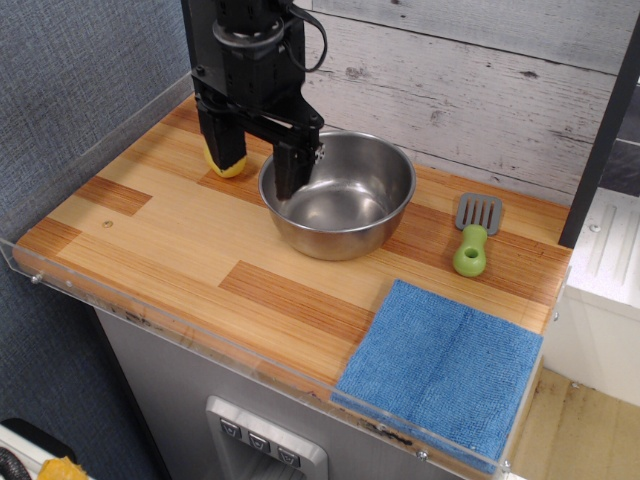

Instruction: Put the pan on the upper middle part of the table

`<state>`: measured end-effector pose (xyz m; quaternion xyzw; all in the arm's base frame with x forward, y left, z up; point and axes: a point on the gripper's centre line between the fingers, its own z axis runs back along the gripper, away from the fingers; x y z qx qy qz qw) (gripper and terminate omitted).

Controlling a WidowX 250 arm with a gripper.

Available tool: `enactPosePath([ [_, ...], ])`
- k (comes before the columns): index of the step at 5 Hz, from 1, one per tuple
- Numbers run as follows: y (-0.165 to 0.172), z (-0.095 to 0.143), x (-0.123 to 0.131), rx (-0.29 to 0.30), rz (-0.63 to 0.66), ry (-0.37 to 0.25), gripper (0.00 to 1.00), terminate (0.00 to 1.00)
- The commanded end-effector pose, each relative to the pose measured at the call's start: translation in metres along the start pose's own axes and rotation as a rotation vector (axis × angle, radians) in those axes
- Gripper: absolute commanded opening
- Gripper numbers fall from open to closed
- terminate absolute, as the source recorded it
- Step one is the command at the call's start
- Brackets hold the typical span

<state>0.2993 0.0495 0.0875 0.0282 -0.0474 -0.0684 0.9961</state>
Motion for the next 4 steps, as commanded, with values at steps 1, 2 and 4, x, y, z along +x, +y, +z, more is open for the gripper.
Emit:
enactPosePath([
  [1,0.0101,0.0164,-0.0119,0.02,-0.035,-0.025,1.0,0.0],
  [2,0.0101,0.0164,-0.0119,0.02,-0.035,-0.025,1.0,0.0],
  [4,0.0101,0.0164,-0.0119,0.02,-0.035,-0.025,1.0,1.0],
])
